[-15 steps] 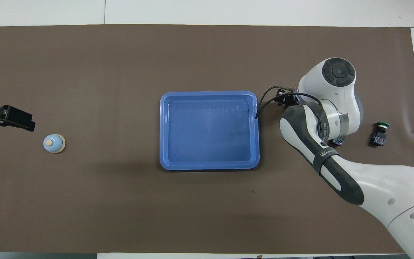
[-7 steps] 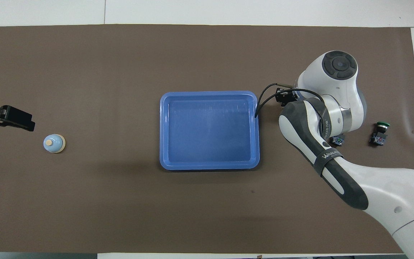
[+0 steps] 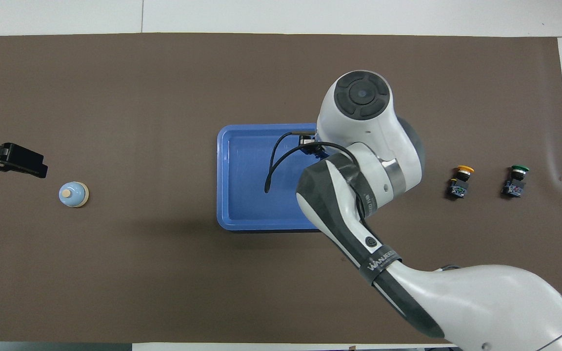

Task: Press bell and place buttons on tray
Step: 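Carry the red button into the blue tray with the right gripper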

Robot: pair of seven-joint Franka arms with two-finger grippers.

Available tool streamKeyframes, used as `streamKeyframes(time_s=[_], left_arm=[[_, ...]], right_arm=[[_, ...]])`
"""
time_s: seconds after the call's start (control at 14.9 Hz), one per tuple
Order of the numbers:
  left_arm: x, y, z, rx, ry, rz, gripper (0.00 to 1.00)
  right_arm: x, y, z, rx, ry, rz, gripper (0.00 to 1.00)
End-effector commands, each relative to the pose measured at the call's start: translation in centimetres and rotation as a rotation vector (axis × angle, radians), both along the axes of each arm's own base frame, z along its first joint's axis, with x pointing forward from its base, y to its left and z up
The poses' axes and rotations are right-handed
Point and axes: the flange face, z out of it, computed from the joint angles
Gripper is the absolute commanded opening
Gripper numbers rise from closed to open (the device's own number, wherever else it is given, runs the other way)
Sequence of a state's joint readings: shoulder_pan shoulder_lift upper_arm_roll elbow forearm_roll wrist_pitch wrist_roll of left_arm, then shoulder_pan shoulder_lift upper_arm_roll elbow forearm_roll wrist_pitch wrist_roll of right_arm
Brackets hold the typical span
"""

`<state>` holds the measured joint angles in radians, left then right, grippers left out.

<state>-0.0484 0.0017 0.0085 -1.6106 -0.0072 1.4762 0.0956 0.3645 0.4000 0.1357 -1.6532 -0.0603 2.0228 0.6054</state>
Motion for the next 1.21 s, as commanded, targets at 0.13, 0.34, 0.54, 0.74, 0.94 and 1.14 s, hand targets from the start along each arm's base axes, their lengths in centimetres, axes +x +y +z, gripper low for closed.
streamKeyframes(time_s=[0.13,0.34,0.54,0.74,0.94,1.14], left_arm=[[-0.8,0.1,0.2,-0.002,0.005,0.010,1.00],[-0.8,0.1,0.2,-0.002,0.005,0.010,1.00],[-0.8,0.1,0.2,-0.002,0.005,0.010,1.00],[-0.8,0.1,0.2,-0.002,0.005,0.010,1.00],[-0.8,0.1,0.2,-0.002,0.004,0.010,1.00],[-0.8,0.1,0.2,-0.002,0.005,0.010,1.00]], right_arm=[[-2.5,-0.6,-6.0,0.020,-0.022,0.019,0.00],[-3.1,-0.7,-7.4,0.029,-0.035,0.004,0.00],[-3.4,-0.8,-7.8,0.028,-0.035,-0.073,1.00],[-2.4,-1.8,-4.4,0.009,-0.013,-0.113,1.00],[0.4,-8.5,2.3,-0.007,-0.017,-0.214,1.00],[1.5,-17.9,5.3,-0.023,-0.009,-0.261,1.00]])
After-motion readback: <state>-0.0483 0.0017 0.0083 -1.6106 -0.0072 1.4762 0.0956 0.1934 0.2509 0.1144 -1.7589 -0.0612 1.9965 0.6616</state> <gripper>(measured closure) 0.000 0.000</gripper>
